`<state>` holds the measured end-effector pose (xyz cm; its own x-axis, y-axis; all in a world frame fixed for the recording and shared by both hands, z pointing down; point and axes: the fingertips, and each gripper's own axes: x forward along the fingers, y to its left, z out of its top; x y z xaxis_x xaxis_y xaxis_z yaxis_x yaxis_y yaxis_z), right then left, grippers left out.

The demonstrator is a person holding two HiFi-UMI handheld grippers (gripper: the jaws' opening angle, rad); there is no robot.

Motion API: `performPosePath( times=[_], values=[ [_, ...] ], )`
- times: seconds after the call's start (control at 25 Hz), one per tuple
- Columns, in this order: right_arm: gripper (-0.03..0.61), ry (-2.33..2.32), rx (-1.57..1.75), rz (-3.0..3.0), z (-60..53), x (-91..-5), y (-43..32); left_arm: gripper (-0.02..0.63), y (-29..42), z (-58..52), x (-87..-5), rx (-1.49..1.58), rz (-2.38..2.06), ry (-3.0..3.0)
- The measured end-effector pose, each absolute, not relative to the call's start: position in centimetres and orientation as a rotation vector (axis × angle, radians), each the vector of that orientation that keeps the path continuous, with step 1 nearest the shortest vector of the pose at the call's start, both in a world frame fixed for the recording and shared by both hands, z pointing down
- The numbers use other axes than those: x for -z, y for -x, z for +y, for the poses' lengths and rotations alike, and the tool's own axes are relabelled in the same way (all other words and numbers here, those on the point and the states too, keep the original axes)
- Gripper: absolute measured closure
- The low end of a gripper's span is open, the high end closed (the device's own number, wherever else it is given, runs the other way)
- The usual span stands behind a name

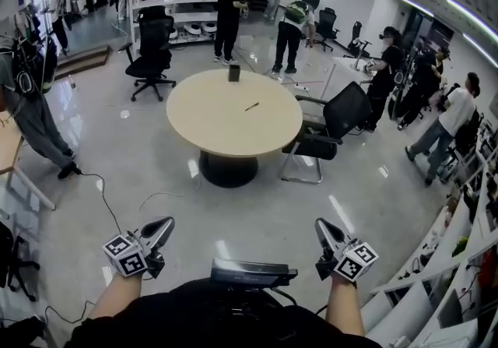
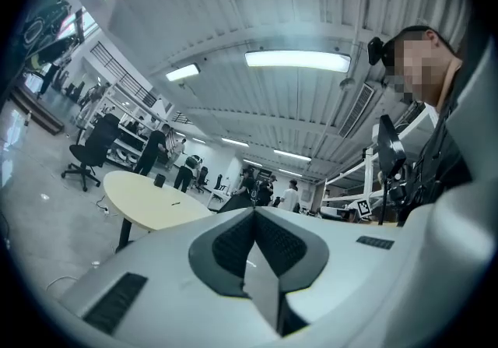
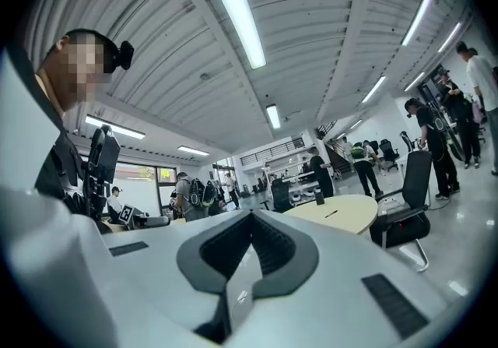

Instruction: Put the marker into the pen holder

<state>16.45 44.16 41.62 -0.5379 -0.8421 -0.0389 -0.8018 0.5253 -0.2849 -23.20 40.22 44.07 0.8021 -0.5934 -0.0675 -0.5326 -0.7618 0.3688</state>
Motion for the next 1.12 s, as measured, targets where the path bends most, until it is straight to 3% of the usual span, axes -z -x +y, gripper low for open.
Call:
performPosePath(
  times=[0.48,0.76,1.12],
  values=[
    [0.577,1.199,0.311,2.678,34.1,-40.9,-31.2,0.618,7.4,37.6,-44.3,0.25,-1.002,-2.59],
    [0.575,1.292,0.243,2.586,29.5,-38.1,-36.7,0.618,6.8,31.1,-43.9,0.268,-1.001,-2.593],
    [0.576,1.409,0.127,2.583,21.6,-35.1,-29.8,0.618,12.7,20.2,-44.1,0.352,-0.88,-2.647]
  ],
)
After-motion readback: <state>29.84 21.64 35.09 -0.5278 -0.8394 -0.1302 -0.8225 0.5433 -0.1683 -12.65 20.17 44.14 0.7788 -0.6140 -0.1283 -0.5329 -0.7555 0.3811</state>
